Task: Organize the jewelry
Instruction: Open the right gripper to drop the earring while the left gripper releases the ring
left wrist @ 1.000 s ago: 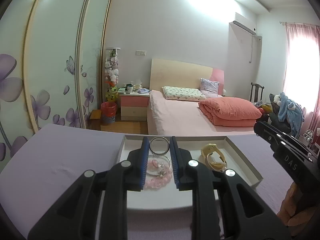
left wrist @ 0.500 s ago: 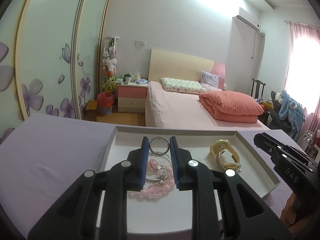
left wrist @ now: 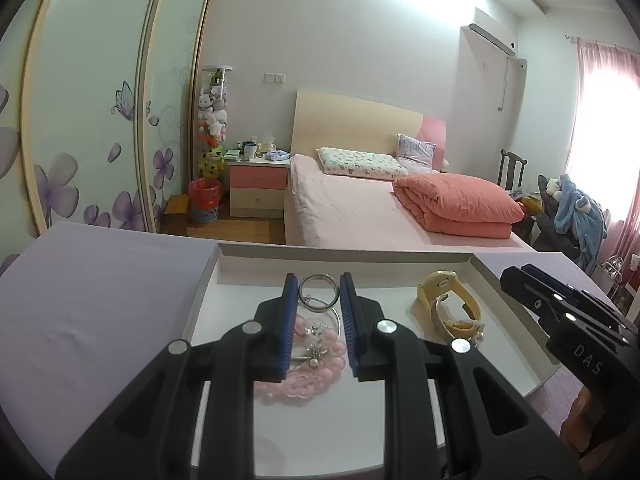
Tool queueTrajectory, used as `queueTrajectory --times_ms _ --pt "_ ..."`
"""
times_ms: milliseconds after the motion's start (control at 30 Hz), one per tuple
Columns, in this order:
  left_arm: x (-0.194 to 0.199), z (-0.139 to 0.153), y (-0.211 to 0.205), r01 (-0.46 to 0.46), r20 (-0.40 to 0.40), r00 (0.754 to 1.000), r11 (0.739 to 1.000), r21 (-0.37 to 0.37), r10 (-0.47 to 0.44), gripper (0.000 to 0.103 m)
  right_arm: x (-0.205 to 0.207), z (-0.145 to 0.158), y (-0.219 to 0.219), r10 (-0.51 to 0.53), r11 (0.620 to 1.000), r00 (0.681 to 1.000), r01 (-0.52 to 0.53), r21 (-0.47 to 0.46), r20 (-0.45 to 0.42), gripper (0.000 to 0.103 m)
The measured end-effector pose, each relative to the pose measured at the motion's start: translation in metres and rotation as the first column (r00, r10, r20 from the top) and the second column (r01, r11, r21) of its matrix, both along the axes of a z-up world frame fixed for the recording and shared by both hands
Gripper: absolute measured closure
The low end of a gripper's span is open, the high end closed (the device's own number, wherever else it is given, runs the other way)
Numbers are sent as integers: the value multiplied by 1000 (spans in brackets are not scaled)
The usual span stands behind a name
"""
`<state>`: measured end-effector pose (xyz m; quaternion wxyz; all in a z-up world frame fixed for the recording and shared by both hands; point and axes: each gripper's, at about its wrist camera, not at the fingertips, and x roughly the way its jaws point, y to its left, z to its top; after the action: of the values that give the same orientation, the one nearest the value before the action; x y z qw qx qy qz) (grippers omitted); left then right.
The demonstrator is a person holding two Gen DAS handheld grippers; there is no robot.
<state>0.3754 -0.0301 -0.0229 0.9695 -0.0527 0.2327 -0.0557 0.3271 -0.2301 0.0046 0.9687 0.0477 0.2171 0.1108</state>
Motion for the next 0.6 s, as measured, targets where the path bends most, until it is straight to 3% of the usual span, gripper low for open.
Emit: queueTrajectory --times_ms 600 --pt "0 -2 3 -8 -6 1000 1000 0 8 73 0 1 -3 -16 1000 1000 16 6 -2 70"
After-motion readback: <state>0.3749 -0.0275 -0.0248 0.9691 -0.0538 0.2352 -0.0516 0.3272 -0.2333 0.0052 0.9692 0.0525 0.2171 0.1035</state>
